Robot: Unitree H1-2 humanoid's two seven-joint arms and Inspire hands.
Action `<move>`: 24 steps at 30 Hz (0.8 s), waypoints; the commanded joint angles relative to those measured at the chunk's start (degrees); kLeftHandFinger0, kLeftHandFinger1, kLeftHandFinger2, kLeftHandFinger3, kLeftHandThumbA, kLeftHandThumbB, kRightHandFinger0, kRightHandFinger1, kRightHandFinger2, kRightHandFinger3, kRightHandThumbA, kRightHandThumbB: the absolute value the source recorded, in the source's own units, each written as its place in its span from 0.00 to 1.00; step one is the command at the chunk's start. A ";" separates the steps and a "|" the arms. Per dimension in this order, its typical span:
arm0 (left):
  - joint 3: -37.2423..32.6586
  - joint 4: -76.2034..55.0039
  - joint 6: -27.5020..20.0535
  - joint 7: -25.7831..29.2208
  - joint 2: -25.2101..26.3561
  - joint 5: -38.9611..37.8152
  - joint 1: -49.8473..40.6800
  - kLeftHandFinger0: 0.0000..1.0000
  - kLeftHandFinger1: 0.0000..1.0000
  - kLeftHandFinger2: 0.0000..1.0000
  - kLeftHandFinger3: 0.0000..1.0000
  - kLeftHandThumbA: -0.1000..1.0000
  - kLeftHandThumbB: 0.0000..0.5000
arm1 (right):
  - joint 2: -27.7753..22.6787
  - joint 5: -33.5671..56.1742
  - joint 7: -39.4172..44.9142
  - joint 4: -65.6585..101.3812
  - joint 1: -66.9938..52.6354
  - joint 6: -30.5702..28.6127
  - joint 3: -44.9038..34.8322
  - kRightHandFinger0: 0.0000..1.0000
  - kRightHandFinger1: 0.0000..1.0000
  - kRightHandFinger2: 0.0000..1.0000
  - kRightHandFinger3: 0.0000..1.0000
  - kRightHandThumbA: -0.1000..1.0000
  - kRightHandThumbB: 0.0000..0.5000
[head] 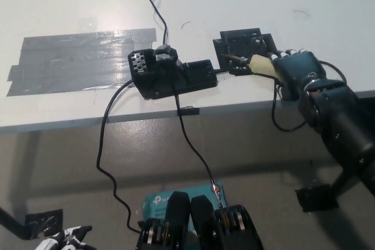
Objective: The robot uses its right hand to grab the soldering gun kept on the middle of the table and pulls it out of its base and keep it on the right side of the base
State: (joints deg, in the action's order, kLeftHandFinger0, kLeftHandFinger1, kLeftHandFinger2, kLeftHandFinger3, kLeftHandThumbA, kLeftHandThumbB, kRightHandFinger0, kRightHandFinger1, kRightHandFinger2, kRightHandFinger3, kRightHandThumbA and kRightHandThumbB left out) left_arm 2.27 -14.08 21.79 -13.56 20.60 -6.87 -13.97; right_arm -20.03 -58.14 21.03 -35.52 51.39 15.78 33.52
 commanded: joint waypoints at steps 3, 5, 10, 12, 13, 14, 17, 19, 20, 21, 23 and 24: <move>0.31 -1.33 -0.60 -0.40 1.15 0.53 -0.88 0.40 0.44 0.51 0.74 0.73 0.45 | -2.03 0.85 5.78 2.48 4.17 2.26 -1.06 1.00 1.00 1.00 1.00 0.95 1.00; 0.56 -1.55 0.26 -0.37 1.20 0.36 -0.99 0.39 0.45 0.51 0.74 0.74 0.47 | -2.18 1.35 6.02 3.04 4.37 2.03 -1.59 1.00 1.00 1.00 1.00 0.94 1.00; 0.43 -0.75 -0.98 -0.79 1.54 0.65 -0.76 0.38 0.44 0.51 0.72 0.77 0.54 | -2.23 3.38 6.84 4.56 5.28 3.13 -4.61 1.00 1.00 1.00 1.00 0.84 1.00; 0.63 -0.50 -1.26 -0.86 1.43 0.33 -0.77 0.37 0.44 0.51 0.72 0.77 0.56 | -2.52 4.08 7.79 5.85 5.66 3.41 -5.86 1.00 1.00 1.00 1.00 0.88 1.00; 0.80 -0.41 -1.18 -0.67 1.25 0.22 -0.85 0.38 0.44 0.50 0.70 0.75 0.54 | -2.48 4.56 8.12 6.37 5.81 3.76 -6.69 1.00 1.00 1.00 1.00 0.88 1.00; 0.81 -0.49 -1.09 -0.58 1.19 0.29 -0.88 0.38 0.44 0.50 0.70 0.75 0.54 | -2.49 4.83 8.24 6.72 5.88 3.86 -7.18 1.00 1.00 1.00 1.00 0.87 1.00; 0.94 -0.54 -1.29 -0.78 1.25 0.06 -1.09 0.38 0.45 0.50 0.71 0.75 0.52 | -3.41 6.55 10.06 10.08 5.43 4.62 -9.35 1.00 1.00 1.00 1.00 0.93 1.00; 1.16 -0.84 -0.53 -0.58 1.30 0.11 -1.39 0.40 0.46 0.51 0.71 0.75 0.54 | -3.97 7.08 10.53 11.89 5.00 4.38 -10.21 1.00 1.00 1.00 1.00 0.94 1.00; 1.30 -0.83 -0.86 -0.69 1.46 0.08 -1.55 0.40 0.45 0.50 0.72 0.76 0.51 | -4.00 12.00 8.86 17.92 2.06 4.43 -15.22 1.00 1.00 1.00 1.00 0.90 1.00; 1.43 -0.75 -1.16 -0.82 1.57 -0.03 -1.54 0.39 0.45 0.50 0.72 0.76 0.51 | -3.74 13.89 7.56 19.55 0.95 3.56 -17.15 1.00 1.00 1.00 1.00 0.89 1.00; 1.28 -0.71 -1.18 -0.92 1.55 0.14 -1.19 0.38 0.45 0.50 0.73 0.75 0.50 | -3.81 16.43 8.29 25.88 -1.93 3.88 -20.87 1.00 1.00 1.00 1.00 0.92 1.00; 1.28 -0.55 -1.52 -1.10 1.62 0.07 -1.19 0.38 0.45 0.51 0.74 0.76 0.49 | -3.56 18.65 9.02 29.28 -3.65 4.28 -22.88 1.00 1.00 1.00 1.00 0.91 1.00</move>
State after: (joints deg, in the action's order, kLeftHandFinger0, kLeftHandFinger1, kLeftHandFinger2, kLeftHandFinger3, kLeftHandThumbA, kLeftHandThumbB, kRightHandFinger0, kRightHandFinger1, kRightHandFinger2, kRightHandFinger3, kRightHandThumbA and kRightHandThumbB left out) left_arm 3.13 -13.96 21.76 -13.56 20.90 -6.37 -14.51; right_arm -22.02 -48.96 29.26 -16.21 49.75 18.55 16.84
